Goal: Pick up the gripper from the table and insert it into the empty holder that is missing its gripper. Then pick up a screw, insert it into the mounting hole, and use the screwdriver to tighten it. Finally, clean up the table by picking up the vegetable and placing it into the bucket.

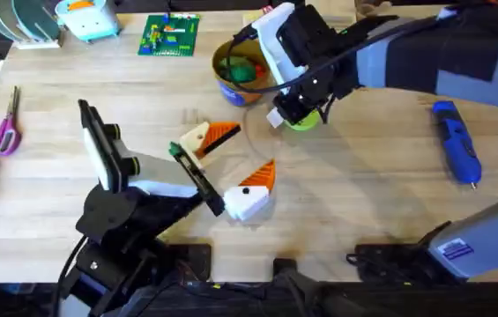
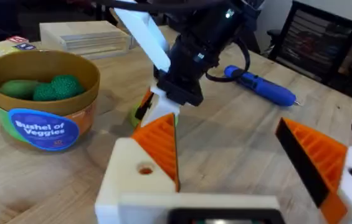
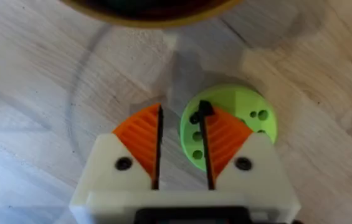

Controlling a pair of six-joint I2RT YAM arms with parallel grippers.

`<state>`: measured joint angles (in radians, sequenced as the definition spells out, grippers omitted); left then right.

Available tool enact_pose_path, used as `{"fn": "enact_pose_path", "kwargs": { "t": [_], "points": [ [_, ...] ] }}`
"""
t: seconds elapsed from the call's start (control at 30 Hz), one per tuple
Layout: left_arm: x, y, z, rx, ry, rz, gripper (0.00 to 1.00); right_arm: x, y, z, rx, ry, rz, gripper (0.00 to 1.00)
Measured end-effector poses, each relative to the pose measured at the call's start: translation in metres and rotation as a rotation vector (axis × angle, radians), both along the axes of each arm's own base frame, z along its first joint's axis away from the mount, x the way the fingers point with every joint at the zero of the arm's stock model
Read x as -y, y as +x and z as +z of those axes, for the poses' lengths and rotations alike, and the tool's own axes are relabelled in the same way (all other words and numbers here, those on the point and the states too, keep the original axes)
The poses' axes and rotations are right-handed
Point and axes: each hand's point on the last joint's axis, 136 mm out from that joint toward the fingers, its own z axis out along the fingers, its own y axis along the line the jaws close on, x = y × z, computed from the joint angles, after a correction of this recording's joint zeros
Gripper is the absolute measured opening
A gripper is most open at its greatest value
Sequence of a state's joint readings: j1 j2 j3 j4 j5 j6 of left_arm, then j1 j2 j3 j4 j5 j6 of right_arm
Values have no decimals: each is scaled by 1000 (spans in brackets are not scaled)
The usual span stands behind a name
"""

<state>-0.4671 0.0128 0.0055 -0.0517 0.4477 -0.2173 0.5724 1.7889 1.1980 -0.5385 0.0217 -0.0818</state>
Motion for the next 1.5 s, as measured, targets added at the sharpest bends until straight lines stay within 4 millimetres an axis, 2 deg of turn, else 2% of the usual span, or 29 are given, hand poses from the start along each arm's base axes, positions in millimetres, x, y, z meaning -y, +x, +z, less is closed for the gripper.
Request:
{"fn": "enact_pose_path", "kwargs": {
  "t": [0.23,0.5,0.77,1.03,1.17,1.4,1.5],
  "points": [
    [0,0,0,0,0,0,993,3,0,1,3,-16,-6,442],
    [0,0,0,0,0,0,993,5,3,17,33,-17,-23,521],
    [0,0,0,0,0,0,993,5,7,23,45,-17,-27,531],
    [0,0,0,0,0,0,992,14,4,19,35,-69,-40,537],
    [0,0,0,0,0,0,993,16,4,12,23,-86,-42,518],
    [0,0,0,0,0,0,993,17,4,10,18,-89,-45,362],
    [0,0,0,0,0,0,992,16,4,10,18,-88,-45,335]
  ]
}}
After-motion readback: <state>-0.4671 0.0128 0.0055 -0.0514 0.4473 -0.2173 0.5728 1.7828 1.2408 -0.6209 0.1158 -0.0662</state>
